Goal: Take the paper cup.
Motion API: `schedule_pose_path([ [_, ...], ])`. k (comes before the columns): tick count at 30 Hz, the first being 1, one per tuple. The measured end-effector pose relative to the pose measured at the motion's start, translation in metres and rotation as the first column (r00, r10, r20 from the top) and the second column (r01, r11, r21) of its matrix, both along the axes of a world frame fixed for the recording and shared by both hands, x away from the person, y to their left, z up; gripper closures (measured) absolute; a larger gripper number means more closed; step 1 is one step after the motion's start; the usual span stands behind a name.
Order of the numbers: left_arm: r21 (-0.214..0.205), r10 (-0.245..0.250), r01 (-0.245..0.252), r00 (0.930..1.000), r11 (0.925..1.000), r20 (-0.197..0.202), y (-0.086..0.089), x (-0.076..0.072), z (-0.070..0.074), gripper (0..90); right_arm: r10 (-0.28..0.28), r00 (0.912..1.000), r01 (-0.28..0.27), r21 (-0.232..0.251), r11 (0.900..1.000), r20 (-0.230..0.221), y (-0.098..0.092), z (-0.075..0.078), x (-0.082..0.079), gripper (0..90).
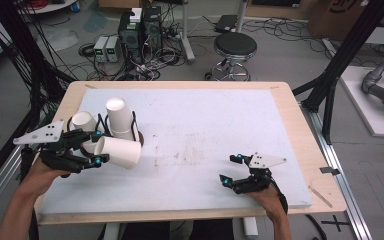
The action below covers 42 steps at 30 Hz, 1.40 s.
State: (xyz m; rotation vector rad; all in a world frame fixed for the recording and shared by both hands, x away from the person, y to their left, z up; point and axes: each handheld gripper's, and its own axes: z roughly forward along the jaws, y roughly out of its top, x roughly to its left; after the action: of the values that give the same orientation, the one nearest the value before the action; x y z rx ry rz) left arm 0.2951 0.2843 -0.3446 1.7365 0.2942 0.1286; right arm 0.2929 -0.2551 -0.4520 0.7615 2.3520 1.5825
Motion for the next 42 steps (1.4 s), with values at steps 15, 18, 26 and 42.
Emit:
schedule_pose_path([
  [15,-0.040,-0.003,0.003,1.0000,0.9992,0.003,-0.015,0.001,-0.026,34.8,0.002,1.0000,-0.002,-0.010,0.9999,-0.007,0.001,0.000,0.001,16.5],
  [18,-0.056,-0.010,0.010,0.9999,0.9984,0.010,-0.018,0.002,-0.026,34.8,-0.001,1.0000,0.001,-0.011,0.9999,-0.008,0.001,0.000,0.000,16.5],
  [26,-0.047,-0.019,0.020,0.9997,0.9987,0.014,-0.021,0.002,-0.029,34.9,0.002,1.0000,-0.002,-0.016,0.9999,0.003,0.002,0.000,0.001,16.5],
  [42,-0.012,-0.043,0.043,0.9989,0.9990,0.019,-0.032,0.003,-0.034,34.8,0.002,1.0000,-0.002,-0.019,0.9998,0.010,0.002,0.000,0.000,16.5],
])
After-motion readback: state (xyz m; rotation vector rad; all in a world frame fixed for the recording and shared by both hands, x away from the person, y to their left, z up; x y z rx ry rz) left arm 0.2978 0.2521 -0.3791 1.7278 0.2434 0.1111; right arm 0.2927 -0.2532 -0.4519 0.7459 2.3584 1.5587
